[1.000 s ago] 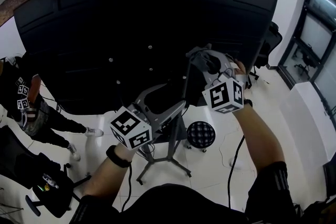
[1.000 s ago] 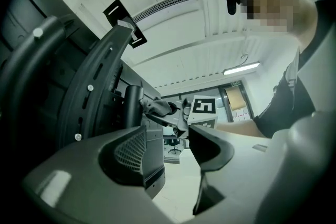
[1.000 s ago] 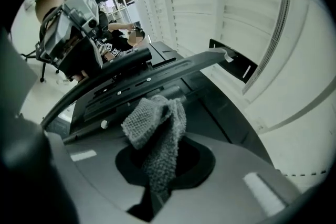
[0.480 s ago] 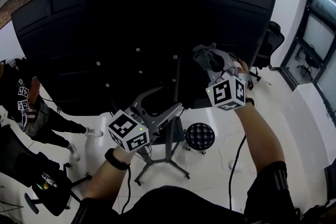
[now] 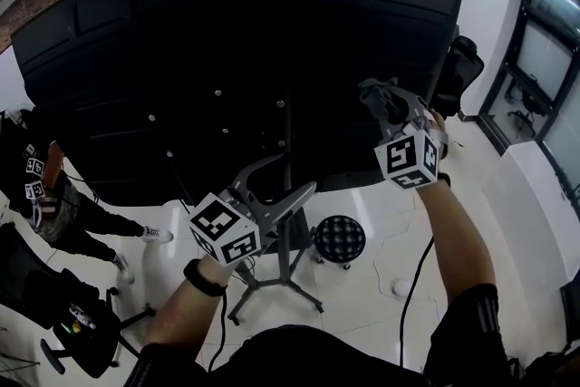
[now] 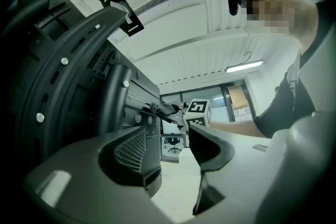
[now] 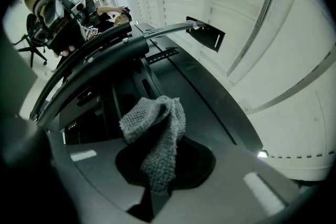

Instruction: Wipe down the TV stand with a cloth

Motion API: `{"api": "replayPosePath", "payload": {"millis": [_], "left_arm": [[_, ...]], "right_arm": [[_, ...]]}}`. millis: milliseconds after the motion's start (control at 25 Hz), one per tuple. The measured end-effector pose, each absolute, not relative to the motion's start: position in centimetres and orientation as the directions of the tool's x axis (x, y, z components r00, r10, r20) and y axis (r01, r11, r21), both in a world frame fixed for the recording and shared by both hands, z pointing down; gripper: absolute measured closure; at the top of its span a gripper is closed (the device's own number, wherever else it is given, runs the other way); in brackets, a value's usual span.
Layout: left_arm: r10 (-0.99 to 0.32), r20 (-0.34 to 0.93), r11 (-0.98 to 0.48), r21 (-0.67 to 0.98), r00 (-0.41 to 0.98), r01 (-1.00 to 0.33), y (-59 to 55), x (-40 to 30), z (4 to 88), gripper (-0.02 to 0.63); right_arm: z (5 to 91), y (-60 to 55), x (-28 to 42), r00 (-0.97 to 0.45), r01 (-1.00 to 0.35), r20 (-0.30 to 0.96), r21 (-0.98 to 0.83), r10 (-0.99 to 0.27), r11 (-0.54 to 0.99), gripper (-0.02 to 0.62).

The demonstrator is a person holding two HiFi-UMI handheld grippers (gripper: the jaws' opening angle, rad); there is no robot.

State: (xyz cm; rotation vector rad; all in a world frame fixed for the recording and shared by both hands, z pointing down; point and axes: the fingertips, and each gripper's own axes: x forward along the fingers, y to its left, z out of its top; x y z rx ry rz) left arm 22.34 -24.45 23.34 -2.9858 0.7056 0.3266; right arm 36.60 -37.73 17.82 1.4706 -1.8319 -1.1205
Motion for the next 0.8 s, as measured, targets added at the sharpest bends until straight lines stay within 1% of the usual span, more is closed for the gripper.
{"api": "replayPosePath", "payload": {"millis": [120, 200, 520, 640, 800], "left_arm": [[-0.430, -0.222, -0.897, -0.005, 0.875, -0.443, -24.6, 22.6, 23.9, 0.330], [-0.437, -0.221, -0.894, -0.001, 0.872, -0.448, -24.6, 22.4, 23.9, 0.330], [-0.479, -0.212, -0.873, 0.017, 0.852, -0.487, -24.4, 20.6, 25.0, 0.330], [-0.496, -0.210, -0.863, 0.017, 0.842, -0.504, -24.1, 19.8, 25.2, 0.330], [-0.521, -0.210, -0.849, 0.023, 0.827, -0.528, -24.1, 18.7, 25.5, 0.330]], "right_arm": [[17.9, -37.5, 37.1, -0.263, -0.530, -0.090, 0.846, -0.961, 0.066, 0.571], [18.0, -36.9, 36.3, -0.289, -0.531, -0.093, 0.844, -0.953, 0.078, 0.571], [20.2, -34.8, 27.5, -0.468, -0.473, -0.063, 0.861, -0.882, 0.190, 0.571], [21.1, -35.0, 25.2, -0.502, -0.456, -0.042, 0.862, -0.864, 0.223, 0.571], [22.6, -36.0, 23.9, -0.518, -0.447, -0.004, 0.854, -0.856, 0.267, 0.571]]}}
